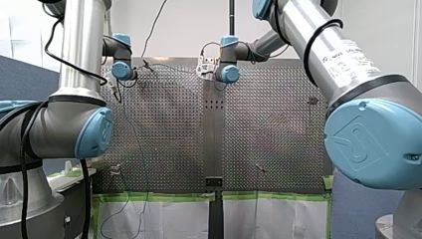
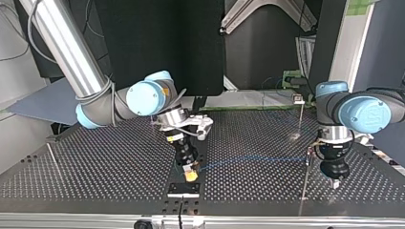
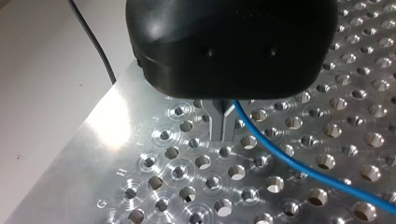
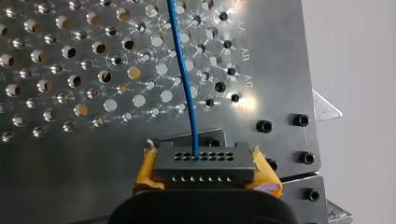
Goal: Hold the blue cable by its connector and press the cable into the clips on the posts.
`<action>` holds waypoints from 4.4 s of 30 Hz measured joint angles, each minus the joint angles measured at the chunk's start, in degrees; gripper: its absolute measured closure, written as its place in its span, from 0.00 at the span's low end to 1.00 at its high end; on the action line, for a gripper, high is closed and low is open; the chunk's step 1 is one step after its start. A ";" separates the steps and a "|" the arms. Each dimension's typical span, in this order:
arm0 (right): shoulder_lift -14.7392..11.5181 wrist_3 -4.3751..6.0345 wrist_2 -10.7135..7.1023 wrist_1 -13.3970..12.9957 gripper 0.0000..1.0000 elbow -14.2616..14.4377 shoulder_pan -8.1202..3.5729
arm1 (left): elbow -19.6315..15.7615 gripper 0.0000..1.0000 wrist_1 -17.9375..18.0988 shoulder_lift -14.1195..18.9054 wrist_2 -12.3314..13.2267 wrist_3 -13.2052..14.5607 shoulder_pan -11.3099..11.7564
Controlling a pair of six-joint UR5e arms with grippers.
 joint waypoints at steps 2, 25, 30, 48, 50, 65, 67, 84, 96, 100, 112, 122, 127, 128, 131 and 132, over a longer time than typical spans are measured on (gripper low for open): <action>0.11 -0.01 -0.02 0.19 1.00 -0.40 -0.01 | 0.00 1.00 0.04 0.00 0.06 0.03 0.00; 0.26 -0.11 -0.03 1.29 1.00 -0.73 0.44 | -0.03 0.00 -8.10 0.30 -3.53 6.47 -0.84; 0.26 -0.11 -0.03 1.30 1.00 -0.73 0.39 | -0.31 0.00 -10.57 0.75 -2.00 7.26 -1.72; 0.26 -0.12 -0.03 1.56 1.00 -0.74 0.64 | -8.46 0.00 -19.06 9.38 2.63 3.66 -1.66; 0.26 -0.13 -0.03 1.61 1.00 -0.74 0.66 | -8.82 0.00 -19.28 10.42 2.81 3.53 -1.57; 0.26 -0.28 -0.03 2.09 1.00 -0.68 0.84 | -9.18 0.00 -22.99 17.38 2.78 4.78 -2.11; 0.27 -0.28 -0.03 2.18 1.00 -0.69 0.88 | -9.17 0.00 -23.77 18.21 2.81 5.30 -2.31; 0.27 -0.29 0.06 2.32 1.00 -0.66 0.83 | -9.16 0.00 -25.01 23.74 7.68 9.03 -4.29; 0.26 -0.29 0.06 2.35 1.00 -0.66 0.70 | -9.15 0.00 -24.83 21.35 4.89 12.84 -4.89; 0.26 -0.29 0.06 2.31 1.00 -0.66 0.62 | -9.16 0.00 -24.60 21.24 4.59 12.99 -4.85; 0.27 -0.29 0.06 2.23 1.00 -0.66 0.84 | -9.15 0.00 -24.21 21.16 4.54 13.06 -4.94; 0.28 -0.29 0.06 2.35 1.00 -0.66 0.89 | -9.16 0.00 -24.20 21.16 4.36 12.96 -4.95; 0.28 -0.29 0.06 2.36 1.00 -0.65 0.87 | -9.16 0.00 -24.20 21.16 4.32 13.07 -4.98; 0.28 -0.28 0.06 2.35 1.00 -0.66 0.86 | -9.16 0.00 -24.19 21.16 4.53 13.29 -5.04; 0.29 -0.29 0.08 2.37 1.00 -0.65 0.77 | -9.16 0.00 -24.18 21.13 5.50 14.26 -5.35; 0.29 -0.29 0.07 2.39 1.00 -0.66 0.75 | -9.14 0.00 -24.18 21.10 5.86 14.62 -5.44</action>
